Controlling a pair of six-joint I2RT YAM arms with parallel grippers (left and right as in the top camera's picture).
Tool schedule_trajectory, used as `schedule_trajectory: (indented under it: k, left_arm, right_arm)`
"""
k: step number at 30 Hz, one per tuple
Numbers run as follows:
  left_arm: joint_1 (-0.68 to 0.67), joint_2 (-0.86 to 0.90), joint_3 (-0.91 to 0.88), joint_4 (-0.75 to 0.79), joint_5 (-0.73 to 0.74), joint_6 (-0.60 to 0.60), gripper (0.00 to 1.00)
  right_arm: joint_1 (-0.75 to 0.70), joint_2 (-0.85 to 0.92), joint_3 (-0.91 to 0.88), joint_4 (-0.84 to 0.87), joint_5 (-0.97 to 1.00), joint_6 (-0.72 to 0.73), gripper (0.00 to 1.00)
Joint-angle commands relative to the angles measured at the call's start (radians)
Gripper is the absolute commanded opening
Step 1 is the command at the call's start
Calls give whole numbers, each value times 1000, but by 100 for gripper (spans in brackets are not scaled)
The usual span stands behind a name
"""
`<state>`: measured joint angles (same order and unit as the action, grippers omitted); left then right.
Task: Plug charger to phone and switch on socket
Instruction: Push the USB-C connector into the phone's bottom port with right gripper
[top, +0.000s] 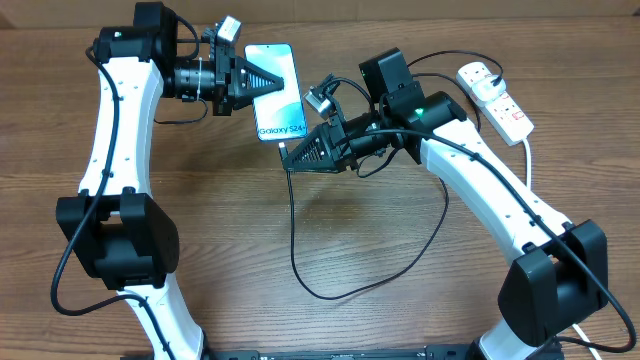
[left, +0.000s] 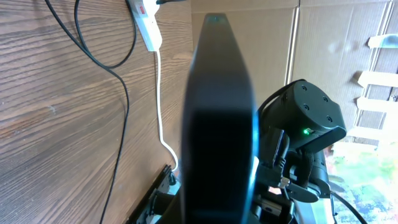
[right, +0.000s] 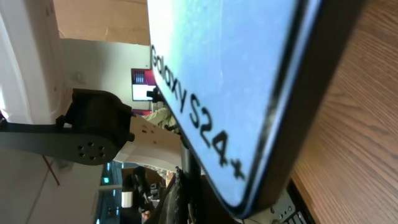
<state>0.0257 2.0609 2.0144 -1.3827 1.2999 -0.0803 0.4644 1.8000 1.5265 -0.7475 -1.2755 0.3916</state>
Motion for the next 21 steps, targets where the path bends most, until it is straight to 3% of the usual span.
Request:
schedule_trajectory:
  k: [1,21]
  left_arm:
    - [-13,-6,1,0,27,-10,4]
    - [-13,-6,1,-1,27,-10,4]
  right_arm:
    - [-7,-5,18,6,-28,2,4]
    - [-7,-5,18,14,-48,-6,4]
